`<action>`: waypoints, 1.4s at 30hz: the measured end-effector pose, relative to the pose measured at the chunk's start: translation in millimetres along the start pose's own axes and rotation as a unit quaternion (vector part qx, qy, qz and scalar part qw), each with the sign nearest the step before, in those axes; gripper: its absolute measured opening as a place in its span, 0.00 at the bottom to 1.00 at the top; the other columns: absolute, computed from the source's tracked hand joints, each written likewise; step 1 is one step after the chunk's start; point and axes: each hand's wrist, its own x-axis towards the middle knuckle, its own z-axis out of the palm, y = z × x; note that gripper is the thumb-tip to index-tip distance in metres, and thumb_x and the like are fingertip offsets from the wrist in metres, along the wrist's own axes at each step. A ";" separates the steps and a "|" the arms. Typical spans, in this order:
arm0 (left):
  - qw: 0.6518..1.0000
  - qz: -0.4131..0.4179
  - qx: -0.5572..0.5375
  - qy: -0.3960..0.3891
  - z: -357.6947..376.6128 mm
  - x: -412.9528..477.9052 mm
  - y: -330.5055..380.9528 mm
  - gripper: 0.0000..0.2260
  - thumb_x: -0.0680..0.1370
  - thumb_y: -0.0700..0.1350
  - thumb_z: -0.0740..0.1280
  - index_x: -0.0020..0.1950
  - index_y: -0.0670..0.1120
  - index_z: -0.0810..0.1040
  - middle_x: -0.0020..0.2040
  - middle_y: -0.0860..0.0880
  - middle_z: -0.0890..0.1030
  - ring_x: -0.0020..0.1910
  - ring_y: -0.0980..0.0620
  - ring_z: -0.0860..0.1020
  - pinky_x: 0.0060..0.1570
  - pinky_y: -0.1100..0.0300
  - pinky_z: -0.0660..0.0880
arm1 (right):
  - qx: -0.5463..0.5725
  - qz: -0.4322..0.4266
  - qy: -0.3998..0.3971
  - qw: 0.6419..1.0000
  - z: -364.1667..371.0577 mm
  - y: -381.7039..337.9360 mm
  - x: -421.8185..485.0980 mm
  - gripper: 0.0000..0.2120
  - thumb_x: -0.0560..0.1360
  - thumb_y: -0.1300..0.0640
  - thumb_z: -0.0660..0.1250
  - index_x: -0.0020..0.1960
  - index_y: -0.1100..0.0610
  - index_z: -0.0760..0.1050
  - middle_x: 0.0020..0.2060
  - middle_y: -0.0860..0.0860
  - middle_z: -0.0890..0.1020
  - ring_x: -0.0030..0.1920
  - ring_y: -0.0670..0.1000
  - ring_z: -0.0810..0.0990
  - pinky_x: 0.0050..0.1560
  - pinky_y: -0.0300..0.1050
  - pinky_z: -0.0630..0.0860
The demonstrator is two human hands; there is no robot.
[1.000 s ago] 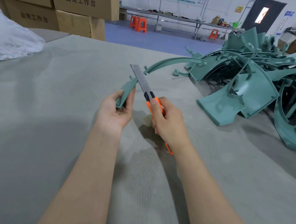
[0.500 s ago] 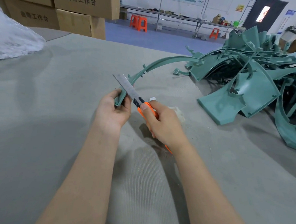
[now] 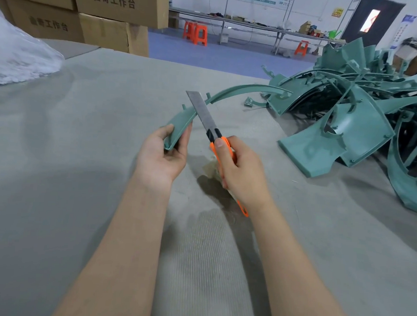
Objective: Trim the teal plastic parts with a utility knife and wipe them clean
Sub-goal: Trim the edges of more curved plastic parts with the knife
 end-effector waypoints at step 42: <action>1.000 -0.022 -0.003 -0.022 -2.9 1.8 2.9 0.12 0.80 0.35 0.60 0.62 0.34 0.74 0.49 0.38 0.81 0.44 0.42 0.82 0.30 0.61 0.80 | -0.001 0.000 0.033 0.999 -2.5 -1.2 0.3 0.14 0.80 0.44 0.59 0.46 0.53 0.76 0.28 0.58 0.76 0.30 0.59 0.75 0.37 0.58 0.76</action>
